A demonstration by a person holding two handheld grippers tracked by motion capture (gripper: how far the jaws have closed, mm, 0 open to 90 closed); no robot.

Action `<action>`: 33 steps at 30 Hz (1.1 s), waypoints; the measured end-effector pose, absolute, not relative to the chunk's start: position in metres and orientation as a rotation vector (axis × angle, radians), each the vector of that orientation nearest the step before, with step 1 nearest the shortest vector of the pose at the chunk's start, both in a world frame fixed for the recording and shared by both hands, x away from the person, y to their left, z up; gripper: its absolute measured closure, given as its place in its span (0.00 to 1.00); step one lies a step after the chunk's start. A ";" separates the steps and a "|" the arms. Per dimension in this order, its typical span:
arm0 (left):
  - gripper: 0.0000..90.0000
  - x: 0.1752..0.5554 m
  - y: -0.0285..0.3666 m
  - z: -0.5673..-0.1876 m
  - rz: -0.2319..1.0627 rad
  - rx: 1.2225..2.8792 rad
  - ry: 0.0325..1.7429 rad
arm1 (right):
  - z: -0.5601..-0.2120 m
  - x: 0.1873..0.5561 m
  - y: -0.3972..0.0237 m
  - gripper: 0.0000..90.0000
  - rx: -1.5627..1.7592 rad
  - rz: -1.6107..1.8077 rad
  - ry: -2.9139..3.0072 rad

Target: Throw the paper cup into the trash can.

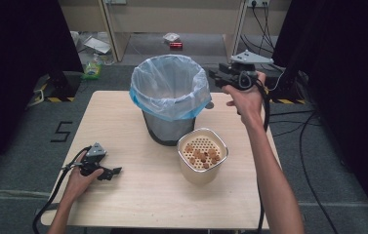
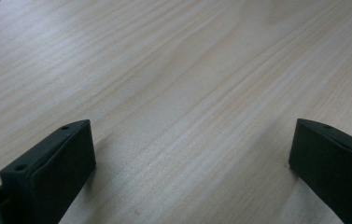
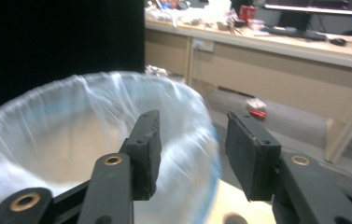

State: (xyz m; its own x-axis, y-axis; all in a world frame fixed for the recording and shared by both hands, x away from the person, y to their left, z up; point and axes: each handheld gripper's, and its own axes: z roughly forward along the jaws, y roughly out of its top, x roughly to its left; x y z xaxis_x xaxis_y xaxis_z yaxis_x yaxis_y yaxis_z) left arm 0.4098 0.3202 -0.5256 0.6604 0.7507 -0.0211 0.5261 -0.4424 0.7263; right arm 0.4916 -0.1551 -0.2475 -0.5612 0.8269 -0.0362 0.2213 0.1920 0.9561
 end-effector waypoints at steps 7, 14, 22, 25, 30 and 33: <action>0.00 0.410 0.320 -0.526 0.396 2.149 0.984 | -0.284 0.472 -0.205 0.53 1.050 1.257 1.925; 0.00 0.410 0.320 -0.526 0.395 2.149 0.984 | -0.334 0.453 -0.244 0.52 1.142 1.157 1.980; 0.00 0.410 0.320 -0.526 0.396 2.149 0.983 | -0.370 0.437 -0.255 0.51 1.177 1.132 1.996; 0.00 0.410 0.320 -0.526 0.395 2.148 0.984 | -0.380 0.430 -0.255 0.50 1.176 1.122 2.003; 0.00 0.410 0.320 -0.526 0.395 2.148 0.984 | -0.399 0.419 -0.255 0.49 1.179 1.089 2.015; 0.00 0.410 0.320 -0.526 0.396 2.148 0.984 | -0.411 0.413 -0.254 0.49 1.182 1.074 2.023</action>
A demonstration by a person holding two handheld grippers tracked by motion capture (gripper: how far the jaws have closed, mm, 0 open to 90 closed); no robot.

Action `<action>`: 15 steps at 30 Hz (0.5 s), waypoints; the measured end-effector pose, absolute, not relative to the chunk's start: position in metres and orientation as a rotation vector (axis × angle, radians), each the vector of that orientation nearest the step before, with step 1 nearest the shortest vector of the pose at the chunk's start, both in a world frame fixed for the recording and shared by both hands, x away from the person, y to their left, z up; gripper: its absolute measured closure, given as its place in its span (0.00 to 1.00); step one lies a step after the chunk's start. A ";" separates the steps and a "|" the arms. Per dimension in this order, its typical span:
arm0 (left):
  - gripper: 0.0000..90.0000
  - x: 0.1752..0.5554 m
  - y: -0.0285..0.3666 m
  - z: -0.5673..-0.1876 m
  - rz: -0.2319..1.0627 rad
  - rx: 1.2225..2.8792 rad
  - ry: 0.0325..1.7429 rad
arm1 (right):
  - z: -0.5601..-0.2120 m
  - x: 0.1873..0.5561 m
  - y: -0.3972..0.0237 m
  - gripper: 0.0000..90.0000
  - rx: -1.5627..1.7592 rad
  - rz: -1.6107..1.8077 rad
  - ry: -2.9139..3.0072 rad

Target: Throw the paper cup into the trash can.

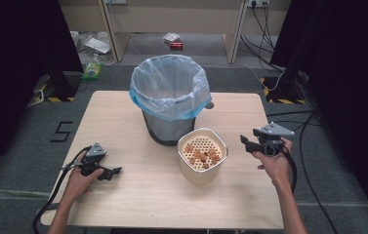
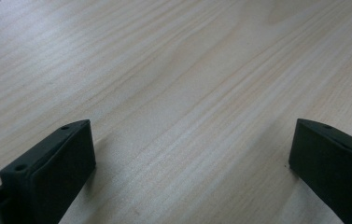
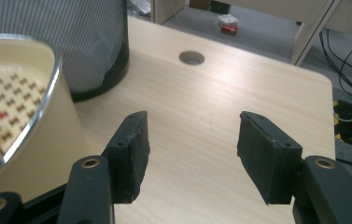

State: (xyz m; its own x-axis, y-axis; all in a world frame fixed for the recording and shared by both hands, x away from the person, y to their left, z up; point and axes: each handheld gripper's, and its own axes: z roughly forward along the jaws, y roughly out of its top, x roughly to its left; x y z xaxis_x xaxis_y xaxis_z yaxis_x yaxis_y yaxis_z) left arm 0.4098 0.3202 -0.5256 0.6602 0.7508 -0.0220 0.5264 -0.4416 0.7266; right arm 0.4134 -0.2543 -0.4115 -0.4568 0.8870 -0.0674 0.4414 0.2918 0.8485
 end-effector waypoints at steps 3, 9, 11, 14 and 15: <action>0.00 0.410 0.320 -0.526 0.395 2.148 0.983 | -0.423 0.408 -0.254 0.49 1.187 1.055 2.030; 0.00 0.410 0.320 -0.526 0.394 2.147 0.983 | -0.443 0.400 -0.255 0.48 1.200 1.015 2.059; 0.00 0.410 0.320 -0.526 0.396 2.147 0.983 | -0.446 0.399 -0.255 0.48 1.209 1.010 2.062; 0.00 0.410 0.320 -0.526 0.395 2.147 0.984 | -0.455 0.395 -0.255 0.48 1.215 0.984 2.089; 0.00 0.410 0.320 -0.526 0.394 2.148 0.983 | -0.457 0.394 -0.255 0.48 1.218 0.982 2.090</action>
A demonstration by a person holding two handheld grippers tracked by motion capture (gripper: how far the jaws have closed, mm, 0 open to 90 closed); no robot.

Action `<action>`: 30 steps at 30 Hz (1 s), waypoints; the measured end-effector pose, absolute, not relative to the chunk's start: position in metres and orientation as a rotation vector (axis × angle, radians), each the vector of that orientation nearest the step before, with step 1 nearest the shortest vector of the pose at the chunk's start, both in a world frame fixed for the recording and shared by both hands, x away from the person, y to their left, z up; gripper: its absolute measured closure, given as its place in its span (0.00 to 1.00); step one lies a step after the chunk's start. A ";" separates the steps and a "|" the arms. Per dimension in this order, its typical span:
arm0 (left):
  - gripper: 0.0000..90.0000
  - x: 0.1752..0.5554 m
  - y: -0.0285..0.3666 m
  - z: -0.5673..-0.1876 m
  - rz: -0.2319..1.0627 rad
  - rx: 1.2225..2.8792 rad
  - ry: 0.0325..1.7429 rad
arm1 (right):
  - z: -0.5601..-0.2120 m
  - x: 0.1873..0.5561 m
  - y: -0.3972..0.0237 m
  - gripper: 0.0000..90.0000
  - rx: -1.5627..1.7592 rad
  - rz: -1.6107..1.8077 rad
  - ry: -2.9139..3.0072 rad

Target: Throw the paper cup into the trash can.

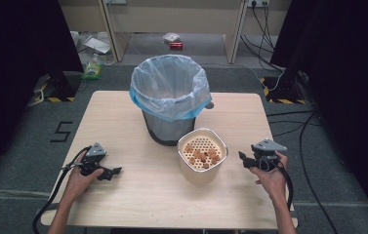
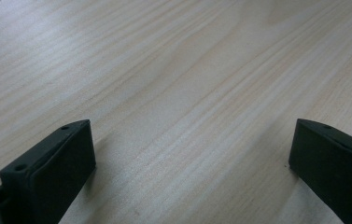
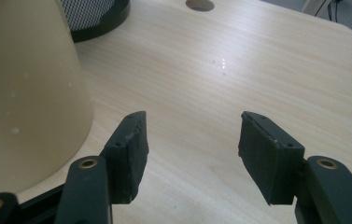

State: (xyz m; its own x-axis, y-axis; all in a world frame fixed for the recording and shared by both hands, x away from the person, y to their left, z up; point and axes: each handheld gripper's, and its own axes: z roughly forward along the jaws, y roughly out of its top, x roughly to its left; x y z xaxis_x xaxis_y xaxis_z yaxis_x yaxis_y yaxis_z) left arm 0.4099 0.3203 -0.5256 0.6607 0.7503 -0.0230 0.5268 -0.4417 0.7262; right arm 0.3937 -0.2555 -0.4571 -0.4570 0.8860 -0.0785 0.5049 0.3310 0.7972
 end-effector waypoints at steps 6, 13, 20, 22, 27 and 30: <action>0.00 0.410 0.320 -0.526 0.396 2.148 0.984 | -0.471 0.388 -0.254 0.47 1.221 0.946 2.142; 0.00 0.409 0.320 -0.526 0.396 2.150 0.984 | -0.483 0.380 -0.252 0.45 1.225 0.890 2.198; 0.00 0.409 0.320 -0.526 0.398 2.148 0.988 | -0.493 0.368 -0.253 0.44 1.229 0.845 2.242; 0.00 0.409 0.320 -0.526 0.398 2.148 0.988 | -0.495 0.367 -0.254 0.44 1.228 0.839 2.248; 0.00 0.409 0.320 -0.526 0.398 2.148 0.988 | -0.503 0.364 -0.255 0.43 1.219 0.810 2.274; 0.00 0.409 0.320 -0.526 0.398 2.148 0.988 | -0.506 0.362 -0.254 0.43 1.237 0.863 2.249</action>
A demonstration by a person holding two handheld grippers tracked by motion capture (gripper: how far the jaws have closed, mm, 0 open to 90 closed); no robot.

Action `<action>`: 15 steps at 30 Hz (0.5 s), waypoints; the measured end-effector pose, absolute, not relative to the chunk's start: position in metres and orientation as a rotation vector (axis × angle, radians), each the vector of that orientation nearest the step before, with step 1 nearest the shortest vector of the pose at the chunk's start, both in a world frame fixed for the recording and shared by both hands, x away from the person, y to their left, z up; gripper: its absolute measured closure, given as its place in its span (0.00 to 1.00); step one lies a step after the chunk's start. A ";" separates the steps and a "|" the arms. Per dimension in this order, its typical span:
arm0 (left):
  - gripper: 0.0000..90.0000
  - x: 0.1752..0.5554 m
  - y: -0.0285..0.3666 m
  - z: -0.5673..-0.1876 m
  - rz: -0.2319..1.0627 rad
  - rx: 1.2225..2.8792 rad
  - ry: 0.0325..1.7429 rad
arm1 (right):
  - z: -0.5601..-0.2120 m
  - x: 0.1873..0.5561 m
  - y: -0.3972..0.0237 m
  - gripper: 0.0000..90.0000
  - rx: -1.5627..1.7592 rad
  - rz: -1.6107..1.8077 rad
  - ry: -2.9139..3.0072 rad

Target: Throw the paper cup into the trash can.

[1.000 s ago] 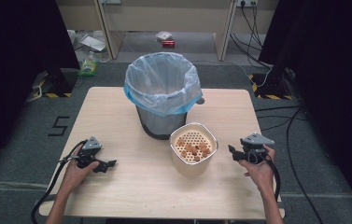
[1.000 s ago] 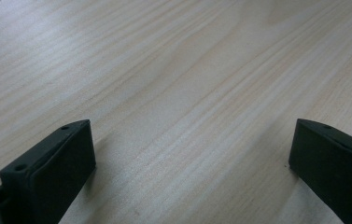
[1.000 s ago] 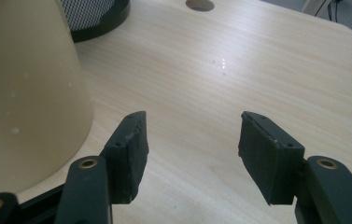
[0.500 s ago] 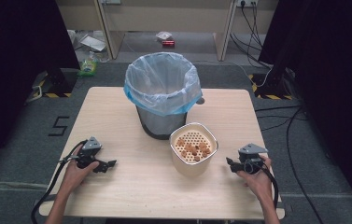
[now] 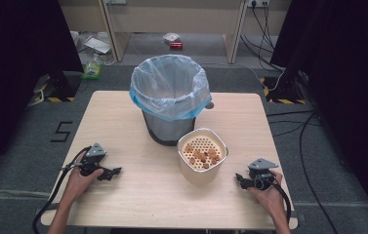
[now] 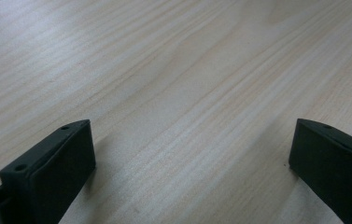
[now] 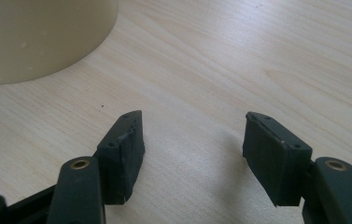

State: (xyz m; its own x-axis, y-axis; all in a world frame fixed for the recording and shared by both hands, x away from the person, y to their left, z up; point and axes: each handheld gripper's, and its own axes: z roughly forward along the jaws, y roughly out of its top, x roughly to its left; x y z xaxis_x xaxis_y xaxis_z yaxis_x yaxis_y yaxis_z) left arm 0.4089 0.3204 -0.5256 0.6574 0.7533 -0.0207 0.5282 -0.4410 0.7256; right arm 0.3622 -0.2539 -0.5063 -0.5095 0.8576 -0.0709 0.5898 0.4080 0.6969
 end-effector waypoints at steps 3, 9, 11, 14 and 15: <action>0.00 0.409 0.320 -0.526 0.398 2.148 0.988 | -0.509 0.362 -0.255 0.39 1.267 0.905 2.230; 0.00 0.409 0.320 -0.526 0.399 2.148 0.988 | -0.514 0.359 -0.257 0.35 1.265 0.973 2.219; 0.00 0.409 0.320 -0.526 0.399 2.148 0.989 | -0.514 0.359 -0.257 0.35 1.264 0.973 2.219; 0.00 0.409 0.320 -0.526 0.399 2.147 0.989 | -0.514 0.359 -0.257 0.35 1.264 0.972 2.220; 0.00 0.409 0.320 -0.526 0.399 2.148 0.989 | -0.514 0.359 -0.257 0.34 1.264 0.972 2.220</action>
